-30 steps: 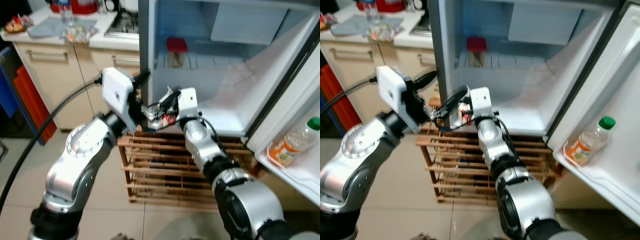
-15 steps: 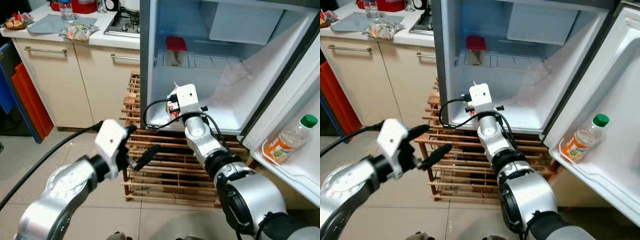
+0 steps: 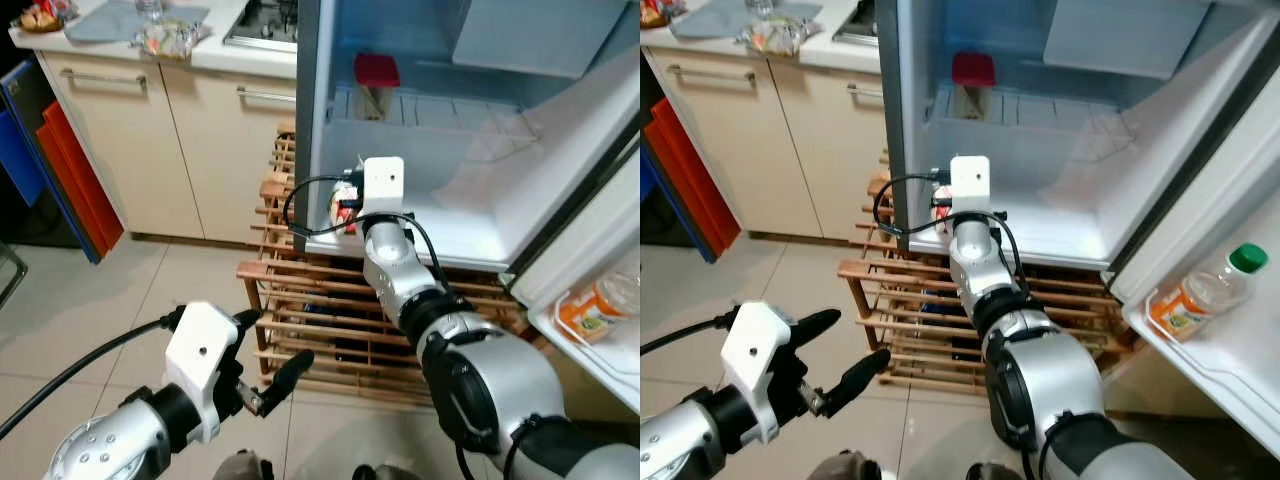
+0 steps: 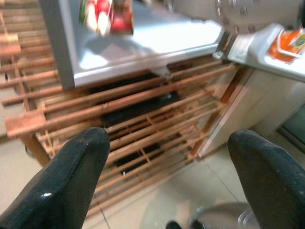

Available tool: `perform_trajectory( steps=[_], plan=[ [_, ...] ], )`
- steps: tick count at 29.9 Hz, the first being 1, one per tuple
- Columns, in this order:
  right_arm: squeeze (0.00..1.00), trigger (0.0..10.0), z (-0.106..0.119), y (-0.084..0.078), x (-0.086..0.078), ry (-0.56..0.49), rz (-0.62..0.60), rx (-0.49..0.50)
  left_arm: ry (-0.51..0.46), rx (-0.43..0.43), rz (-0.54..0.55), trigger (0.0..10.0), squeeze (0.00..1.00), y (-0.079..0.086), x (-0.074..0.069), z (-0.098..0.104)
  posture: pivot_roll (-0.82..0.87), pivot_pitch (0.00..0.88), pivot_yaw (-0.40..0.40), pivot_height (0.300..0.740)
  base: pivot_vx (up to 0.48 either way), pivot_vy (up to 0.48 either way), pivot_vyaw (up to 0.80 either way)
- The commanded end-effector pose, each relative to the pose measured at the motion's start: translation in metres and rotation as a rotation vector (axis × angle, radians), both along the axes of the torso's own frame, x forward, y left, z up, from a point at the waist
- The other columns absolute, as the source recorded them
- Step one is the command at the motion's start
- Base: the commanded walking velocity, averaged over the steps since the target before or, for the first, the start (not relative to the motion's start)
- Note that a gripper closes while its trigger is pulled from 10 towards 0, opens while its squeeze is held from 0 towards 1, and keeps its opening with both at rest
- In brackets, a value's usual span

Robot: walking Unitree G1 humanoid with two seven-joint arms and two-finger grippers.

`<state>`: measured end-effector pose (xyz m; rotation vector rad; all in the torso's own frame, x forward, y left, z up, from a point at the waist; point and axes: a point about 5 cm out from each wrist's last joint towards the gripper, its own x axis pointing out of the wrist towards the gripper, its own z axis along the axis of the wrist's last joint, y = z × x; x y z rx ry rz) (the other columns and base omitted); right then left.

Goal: Restocking fridge

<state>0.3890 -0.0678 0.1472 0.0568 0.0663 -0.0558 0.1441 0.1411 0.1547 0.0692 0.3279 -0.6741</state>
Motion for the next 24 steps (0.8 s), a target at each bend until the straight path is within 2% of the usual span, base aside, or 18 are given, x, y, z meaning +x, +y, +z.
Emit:
perform_trajectory(
  steps=[1, 2, 4, 5, 6, 7, 12, 18, 24],
  plan=[
    [0.0, 0.0, 0.003, -0.004, 0.003, 0.03, -0.028, 0.046, 0.004, 0.007, 0.005, 10.0, 0.0, -0.001, -0.008, 0.004, 0.36, 0.178, -0.034, 0.74, 0.0, 0.0, 0.0],
    [0.0, 0.0, 0.003, -0.004, 0.003, 0.03, -0.028, 0.046, 0.004, 0.007, 0.005, 10.0, 0.0, -0.001, -0.008, 0.004, 0.36, 0.178, -0.034, 0.74, 0.0, 0.0, 0.0],
    [0.0, 0.0, -0.002, -0.006, 0.002, 0.07, -0.04, 0.061, 0.021, 0.011, 0.046, 10.0, 0.0, 0.0, -0.02, 0.006, 0.42, 0.215, -0.029, 0.74, 0.0, 0.0, 0.0],
    [0.0, 0.0, -0.002, -0.006, 0.002, 0.07, -0.04, 0.061, 0.021, 0.011, 0.046, 10.0, 0.0, 0.0, -0.02, 0.006, 0.42, 0.215, -0.029, 0.74, 0.0, 0.0, 0.0],
    [1.0, 6.1, -0.005, -0.004, 0.002, 0.089, -0.024, 0.061, 0.022, 0.006, 0.058, 10.0, 0.0, 0.0, -0.022, 0.006, 0.43, 0.221, -0.026, 0.74, 0.0, 0.0, 0.0],
    [1.0, 10.0, -0.006, -0.002, 0.001, 0.1, -0.013, 0.041, 0.023, -0.004, 0.065, 10.0, 0.0, -0.001, -0.024, 0.006, 0.44, 0.23, -0.027, 0.74, 0.0, 0.0, 0.0],
    [1.0, 10.0, 0.002, 0.002, 0.003, 0.069, -0.005, -0.028, 0.02, -0.02, 0.071, 10.0, 0.0, -0.006, -0.028, 0.004, 0.45, 0.252, -0.036, 0.74, 0.0, 0.0, 0.0],
    [1.0, 10.0, 0.01, 0.002, 0.006, 0.029, -0.031, -0.058, 0.016, -0.014, 0.076, 10.0, 0.0, -0.008, -0.029, 0.004, 0.44, 0.263, -0.04, 0.74, 0.0, 0.0, 0.0],
    [1.0, 10.0, 0.033, -0.005, 0.012, -0.076, -0.093, -0.129, 0.002, -0.008, 0.078, 10.0, 0.0, -0.012, -0.029, 0.004, 0.43, 0.271, -0.05, 0.74, 0.0, 0.0, 0.0]
  ],
)
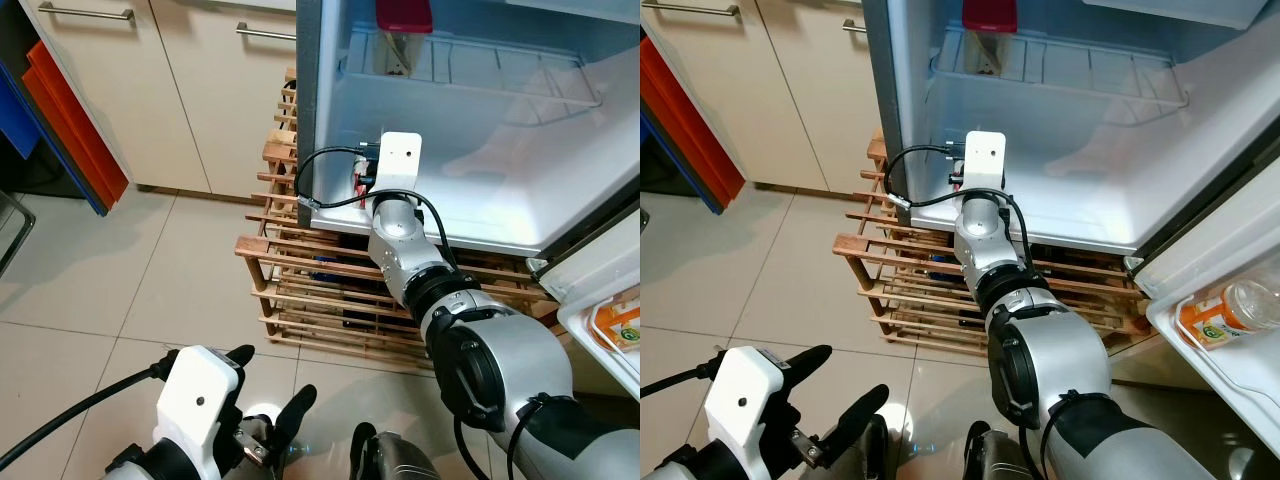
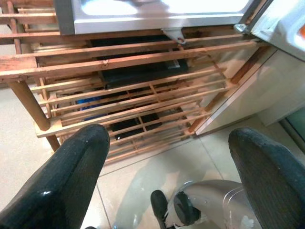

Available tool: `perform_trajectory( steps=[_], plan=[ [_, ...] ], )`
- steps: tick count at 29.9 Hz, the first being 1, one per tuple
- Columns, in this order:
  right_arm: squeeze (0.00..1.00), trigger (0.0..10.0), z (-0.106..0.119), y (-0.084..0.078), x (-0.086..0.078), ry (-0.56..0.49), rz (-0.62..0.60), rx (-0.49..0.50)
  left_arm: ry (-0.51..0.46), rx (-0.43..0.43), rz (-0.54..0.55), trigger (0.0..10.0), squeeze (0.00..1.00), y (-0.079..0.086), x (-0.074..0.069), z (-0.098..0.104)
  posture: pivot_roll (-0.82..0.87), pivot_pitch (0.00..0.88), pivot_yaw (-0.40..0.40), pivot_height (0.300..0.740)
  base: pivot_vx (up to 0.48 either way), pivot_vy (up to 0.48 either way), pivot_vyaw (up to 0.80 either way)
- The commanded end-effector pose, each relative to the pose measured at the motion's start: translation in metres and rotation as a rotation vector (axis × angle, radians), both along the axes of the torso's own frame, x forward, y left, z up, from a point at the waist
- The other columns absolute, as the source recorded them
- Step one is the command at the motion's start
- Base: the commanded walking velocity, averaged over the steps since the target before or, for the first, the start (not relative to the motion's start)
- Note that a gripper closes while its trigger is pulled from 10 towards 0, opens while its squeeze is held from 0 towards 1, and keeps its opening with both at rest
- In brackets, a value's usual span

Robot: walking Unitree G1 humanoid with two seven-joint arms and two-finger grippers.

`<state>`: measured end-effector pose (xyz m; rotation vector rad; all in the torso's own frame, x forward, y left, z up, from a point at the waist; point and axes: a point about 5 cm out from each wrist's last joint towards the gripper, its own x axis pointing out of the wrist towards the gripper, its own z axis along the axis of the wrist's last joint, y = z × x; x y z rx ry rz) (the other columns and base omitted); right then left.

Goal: Restocking fridge

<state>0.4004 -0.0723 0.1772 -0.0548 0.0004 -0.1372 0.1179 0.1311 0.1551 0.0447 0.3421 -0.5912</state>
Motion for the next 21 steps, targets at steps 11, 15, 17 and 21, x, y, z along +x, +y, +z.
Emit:
perform_trajectory(
  steps=[11, 15, 17, 21],
  plan=[
    [1.0, 10.0, 0.012, -0.009, 0.002, -0.083, -0.031, 0.015, -0.053, -0.002, -0.014, 10.0, 0.0, -0.01, 0.011, 0.005, 0.34, 0.24, -0.066, 0.74, 0.0, 0.0, 0.0],
    [1.0, 10.0, 0.026, -0.011, 0.004, -0.156, -0.049, 0.054, -0.081, -0.002, -0.039, 10.0, 0.0, -0.014, 0.023, 0.002, 0.29, 0.199, -0.072, 0.74, 0.0, 0.0, 0.0],
    [1.0, 10.0, 0.029, -0.009, 0.004, -0.172, -0.042, 0.058, -0.087, -0.003, -0.043, 10.0, 0.0, -0.015, 0.025, 0.002, 0.29, 0.199, -0.072, 0.74, 0.0, 0.0, 0.0],
    [0.0, 10.0, 0.032, 0.005, 0.004, -0.175, 0.042, 0.105, -0.113, -0.002, -0.053, 10.0, 0.0, -0.017, 0.036, 0.001, 0.27, 0.162, -0.079, 0.74, 0.0, 0.0, 0.0]
  ],
)
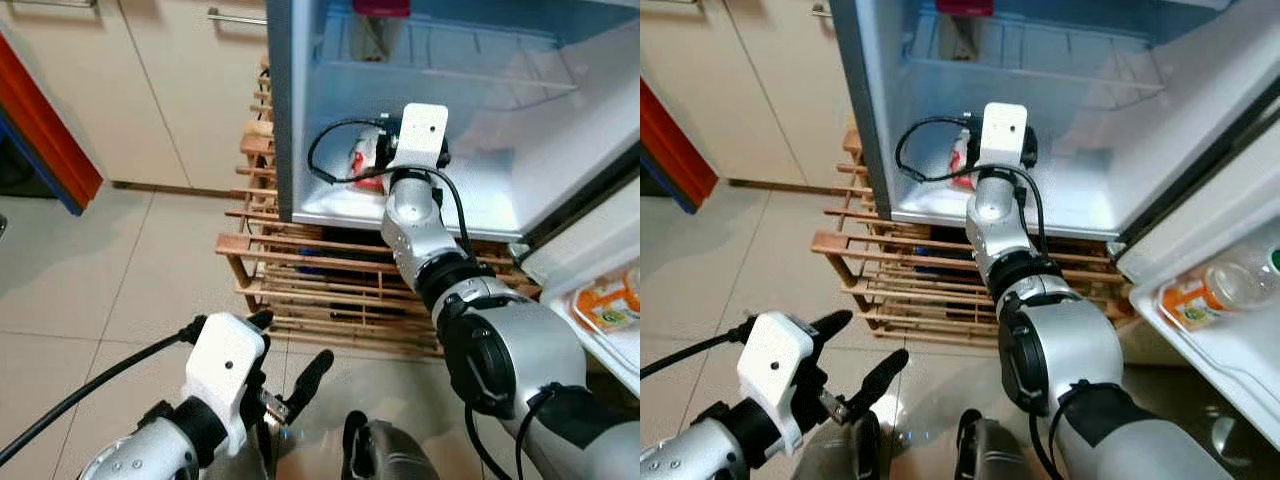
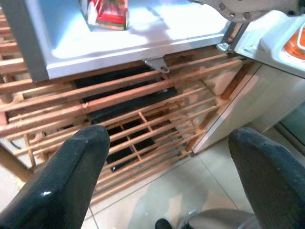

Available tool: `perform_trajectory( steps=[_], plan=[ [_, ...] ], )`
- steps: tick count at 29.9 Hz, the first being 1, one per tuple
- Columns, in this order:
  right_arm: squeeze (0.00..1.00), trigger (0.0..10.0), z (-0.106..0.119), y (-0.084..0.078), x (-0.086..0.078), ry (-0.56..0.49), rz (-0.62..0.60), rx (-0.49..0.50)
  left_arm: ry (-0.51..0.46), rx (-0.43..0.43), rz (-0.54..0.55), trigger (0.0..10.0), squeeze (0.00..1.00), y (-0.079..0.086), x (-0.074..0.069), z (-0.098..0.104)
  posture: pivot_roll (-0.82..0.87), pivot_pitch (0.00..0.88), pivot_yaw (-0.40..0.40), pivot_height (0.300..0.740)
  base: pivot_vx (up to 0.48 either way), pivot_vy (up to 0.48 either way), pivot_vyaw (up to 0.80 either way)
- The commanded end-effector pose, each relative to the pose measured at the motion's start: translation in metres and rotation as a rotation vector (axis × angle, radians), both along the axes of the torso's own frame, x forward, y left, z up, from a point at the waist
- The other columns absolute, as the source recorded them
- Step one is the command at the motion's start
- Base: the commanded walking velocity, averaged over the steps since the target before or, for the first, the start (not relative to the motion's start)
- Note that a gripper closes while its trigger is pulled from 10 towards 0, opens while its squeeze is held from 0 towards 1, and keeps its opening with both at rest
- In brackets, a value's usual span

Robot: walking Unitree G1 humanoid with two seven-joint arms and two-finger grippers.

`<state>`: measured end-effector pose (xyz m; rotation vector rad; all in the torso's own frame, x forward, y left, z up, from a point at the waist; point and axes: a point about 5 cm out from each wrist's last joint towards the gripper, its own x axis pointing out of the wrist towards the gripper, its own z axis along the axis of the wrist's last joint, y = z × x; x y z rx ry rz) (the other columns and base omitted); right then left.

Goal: Restocking fridge

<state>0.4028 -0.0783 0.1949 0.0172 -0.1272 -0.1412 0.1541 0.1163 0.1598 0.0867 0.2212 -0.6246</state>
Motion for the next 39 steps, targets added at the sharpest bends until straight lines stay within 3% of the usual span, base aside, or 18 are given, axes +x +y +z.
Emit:
perform_trajectory(
  steps=[1, 11, 14, 18, 19, 22, 25, 31, 33, 34, 39],
  plan=[
    [0.0, 10.0, 0.014, 0.011, 0.001, -0.045, 0.044, 0.04, 0.011, 0.001, -0.014, 10.0, 0.0, -0.002, 0.0, -0.004, 0.27, 0.162, -0.079, 0.74, 0.0, 0.0, 0.0],
    [0.0, 10.0, 0.004, 0.04, -0.006, 0.02, 0.188, 0.224, -0.04, 0.017, -0.01, 10.0, 0.0, -0.001, 0.016, -0.002, 0.27, 0.113, -0.094, 0.74, 0.0, 0.0, 0.0],
    [0.0, 10.0, 0.01, 0.046, -0.008, -0.043, 0.229, 0.234, -0.061, 0.004, 0.013, 10.0, 0.0, -0.003, 0.027, -0.004, 0.24, 0.08, -0.108, 0.74, 0.0, 0.0, 0.0],
    [0.0, 10.0, 0.013, 0.041, -0.011, -0.12, 0.24, 0.211, -0.075, -0.037, 0.09, 10.0, 0.0, -0.002, 0.044, -0.007, 0.19, 0.037, -0.116, 0.74, 0.0, 0.0, 0.0],
    [0.0, 10.0, 0.013, 0.035, -0.014, -0.174, 0.227, 0.17, -0.072, -0.068, 0.129, 10.0, 0.0, 0.002, 0.052, -0.008, 0.16, 0.013, -0.115, 0.74, 0.0, 0.0, 0.0],
    [0.0, 10.0, 0.009, 0.024, -0.017, -0.212, 0.195, 0.123, -0.064, -0.084, 0.151, 10.0, 0.0, 0.007, 0.057, -0.012, 0.13, 0.0, -0.108, 0.74, 0.0, 0.0, 0.0],
    [0.0, 10.0, -0.004, -0.004, -0.024, -0.242, 0.105, 0.037, -0.02, -0.066, 0.155, 10.0, 0.0, 0.023, 0.051, -0.022, 0.08, 0.0, -0.08, 0.74, 0.0, 0.0, 0.0],
    [0.0, 10.0, -0.026, -0.055, -0.031, -0.196, -0.019, -0.047, 0.051, -0.002, 0.212, 10.0, 0.0, 0.049, 0.038, -0.047, 0.06, 0.0, -0.07, 0.74, 0.0, 0.0, 0.0],
    [0.0, 10.0, -0.027, -0.059, -0.032, -0.194, -0.024, -0.057, 0.05, -0.001, 0.223, 10.0, 0.0, 0.05, 0.039, -0.048, 0.06, 0.0, -0.069, 0.74, 0.0, 0.0, 0.0],
    [0.0, 10.0, -0.036, -0.073, -0.044, -0.195, 0.012, -0.105, 0.016, -0.013, 0.28, 10.0, 0.0, 0.048, 0.043, -0.047, 0.06, 0.0, -0.073, 0.74, 0.0, 0.0, 0.0],
    [0.0, 10.0, -0.049, -0.083, -0.06, -0.179, 0.037, -0.137, -0.042, -0.022, 0.338, 10.0, 0.0, 0.045, 0.055, -0.043, 0.05, 0.0, -0.073, 0.74, 0.0, 0.0, 0.0]
  ],
)
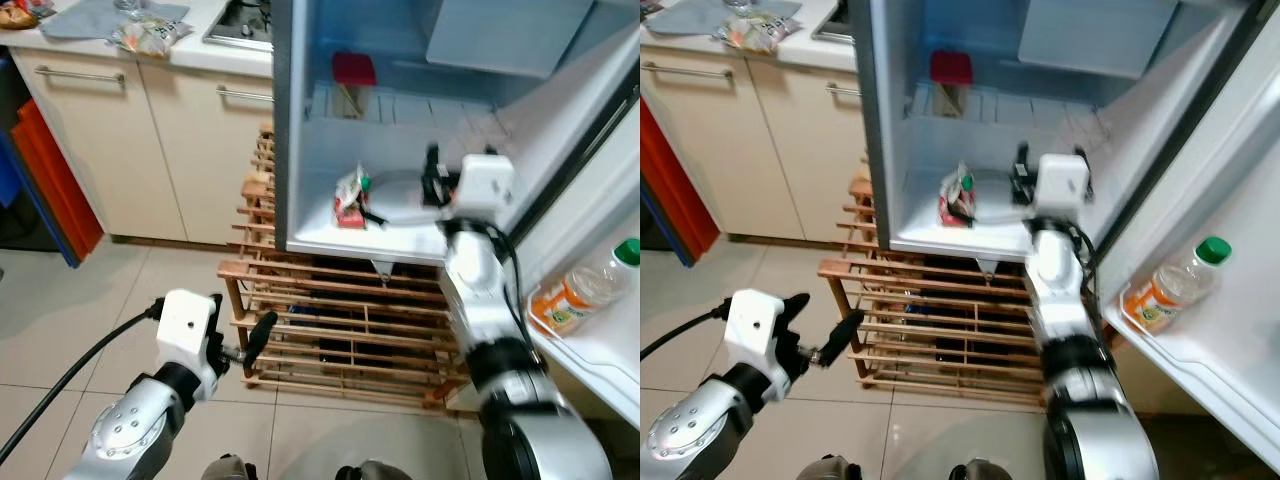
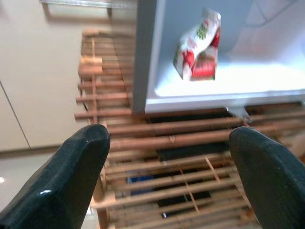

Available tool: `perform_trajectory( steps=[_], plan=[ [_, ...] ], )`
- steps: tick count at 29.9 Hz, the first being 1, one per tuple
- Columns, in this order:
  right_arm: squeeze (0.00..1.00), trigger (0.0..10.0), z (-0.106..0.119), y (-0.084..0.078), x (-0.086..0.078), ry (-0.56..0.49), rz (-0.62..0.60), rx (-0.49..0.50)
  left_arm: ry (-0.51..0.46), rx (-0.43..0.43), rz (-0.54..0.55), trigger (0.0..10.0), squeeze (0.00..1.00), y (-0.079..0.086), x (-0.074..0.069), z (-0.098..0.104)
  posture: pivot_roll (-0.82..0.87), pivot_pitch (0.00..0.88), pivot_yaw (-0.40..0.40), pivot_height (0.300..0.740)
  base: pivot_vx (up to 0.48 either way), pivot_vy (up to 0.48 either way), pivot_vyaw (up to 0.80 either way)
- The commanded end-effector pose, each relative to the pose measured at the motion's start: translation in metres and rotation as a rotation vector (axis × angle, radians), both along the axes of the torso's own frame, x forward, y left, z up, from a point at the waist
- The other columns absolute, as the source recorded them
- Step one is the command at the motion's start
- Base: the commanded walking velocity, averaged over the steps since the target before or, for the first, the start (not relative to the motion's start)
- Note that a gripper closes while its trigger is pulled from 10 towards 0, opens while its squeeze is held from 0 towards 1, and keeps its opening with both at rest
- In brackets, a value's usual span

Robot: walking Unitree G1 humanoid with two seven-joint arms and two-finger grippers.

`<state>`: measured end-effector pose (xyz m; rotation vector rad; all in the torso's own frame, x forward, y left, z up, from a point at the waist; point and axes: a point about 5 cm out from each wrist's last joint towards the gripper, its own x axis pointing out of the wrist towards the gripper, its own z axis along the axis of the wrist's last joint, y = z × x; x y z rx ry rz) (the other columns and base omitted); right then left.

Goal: Restocking fridge

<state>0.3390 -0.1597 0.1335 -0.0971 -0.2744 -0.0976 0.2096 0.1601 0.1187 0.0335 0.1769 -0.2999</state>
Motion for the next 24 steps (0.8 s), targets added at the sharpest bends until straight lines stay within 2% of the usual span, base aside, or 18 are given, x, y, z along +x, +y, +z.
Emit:
perform_trajectory(
  steps=[1, 2, 3, 5, 8, 11, 16, 24],
  plan=[
    [0.0, 10.0, 0.005, -0.006, -0.002, -0.009, -0.01, -0.014, -0.027, 0.009, 0.031, 10.0, 0.0, 0.0, 0.007, 0.002, 0.03, 0.0, -0.07, 0.74, 0.0, 0.0, 0.0],
    [0.0, 10.0, -0.018, -0.012, -0.027, 0.055, -0.02, -0.027, -0.125, 0.0, 0.079, 10.0, 0.0, -0.006, 0.034, 0.014, 0.0, 0.0, -0.049, 0.74, 0.0, 0.0, 0.0],
    [0.0, 10.0, -0.018, -0.012, -0.027, 0.055, -0.02, -0.027, -0.125, 0.0, 0.079, 10.0, 0.0, -0.006, 0.034, 0.014, 0.0, 0.0, -0.049, 0.74, 0.0, 0.0, 0.0],
    [0.0, 10.0, -0.031, -0.017, -0.045, 0.096, -0.019, -0.02, -0.178, -0.001, 0.068, 10.0, 0.0, -0.014, 0.047, 0.022, -0.02, 0.0, -0.037, 0.74, 0.0, 0.0, 0.0],
    [0.0, 10.0, -0.039, -0.023, -0.06, 0.133, -0.011, 0.014, -0.198, 0.031, 0.018, 10.0, 0.0, -0.016, 0.046, 0.021, -0.05, 0.0, -0.019, 0.74, 0.0, 0.0, 0.0],
    [0.0, 10.0, -0.042, -0.025, -0.064, 0.166, 0.014, 0.035, -0.177, 0.014, 0.038, 10.0, 0.0, -0.013, 0.05, 0.015, -0.08, 0.0, 0.002, 0.74, 0.0, 0.0, 0.0],
    [0.0, 10.0, -0.041, -0.029, -0.061, 0.201, 0.022, 0.036, -0.205, 0.002, 0.025, 10.0, 0.0, -0.021, 0.062, 0.017, -0.09, 0.0, 0.018, 0.74, 0.0, 0.0, 0.0],
    [0.0, 10.0, -0.049, -0.028, -0.059, 0.264, 0.055, 0.039, -0.224, 0.011, 0.05, 10.0, 0.0, -0.019, 0.067, 0.015, -0.08, 0.0, -0.008, 0.74, 0.0, 0.0, 0.0]
  ],
)
